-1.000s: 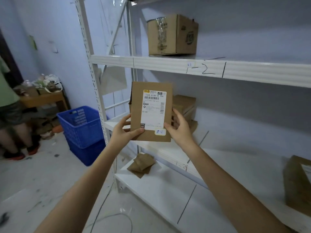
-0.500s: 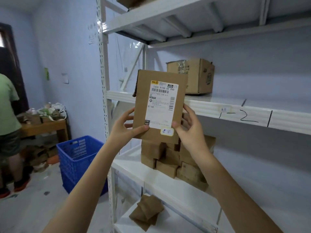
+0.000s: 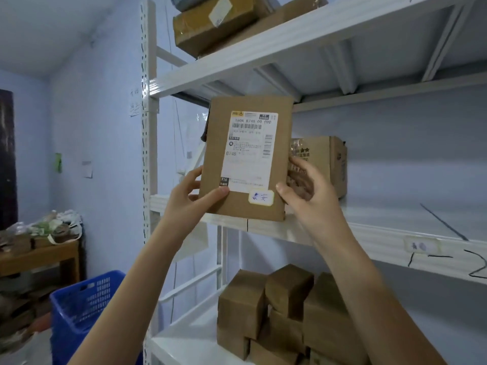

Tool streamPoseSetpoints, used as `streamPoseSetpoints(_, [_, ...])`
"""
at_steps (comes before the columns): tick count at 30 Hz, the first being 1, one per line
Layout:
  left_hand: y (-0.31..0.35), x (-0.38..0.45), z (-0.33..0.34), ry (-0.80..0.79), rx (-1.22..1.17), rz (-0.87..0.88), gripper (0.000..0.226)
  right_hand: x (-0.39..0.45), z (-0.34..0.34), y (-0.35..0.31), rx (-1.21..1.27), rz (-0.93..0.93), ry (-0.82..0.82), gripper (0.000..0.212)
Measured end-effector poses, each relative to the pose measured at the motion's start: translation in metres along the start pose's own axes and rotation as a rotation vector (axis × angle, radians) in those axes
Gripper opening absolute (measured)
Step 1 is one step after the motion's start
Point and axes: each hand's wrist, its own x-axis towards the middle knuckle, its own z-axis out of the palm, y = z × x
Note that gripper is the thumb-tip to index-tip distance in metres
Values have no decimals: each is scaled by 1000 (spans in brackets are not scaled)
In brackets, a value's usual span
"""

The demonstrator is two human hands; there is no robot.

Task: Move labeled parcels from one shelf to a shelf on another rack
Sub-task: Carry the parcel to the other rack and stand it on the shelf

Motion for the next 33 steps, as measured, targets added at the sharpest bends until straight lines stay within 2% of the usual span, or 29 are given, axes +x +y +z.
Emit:
streamPoseSetpoints(9, [-26,73,-15,-51,-83,81,63,55,38,13,-104,-98,55,55])
streamPoseSetpoints(19, [-105,145,-39,-303,-137,7,66,82,101,65,-256,63,202,57])
streamPoseSetpoints(25, [-132,174,-57,-417,-157,-42,67,89,139,73,-350,102,270,59])
streamPoseSetpoints(33, [-153,186,-62,-461,-162,-25,76,93,159,80,-345,118,306,56])
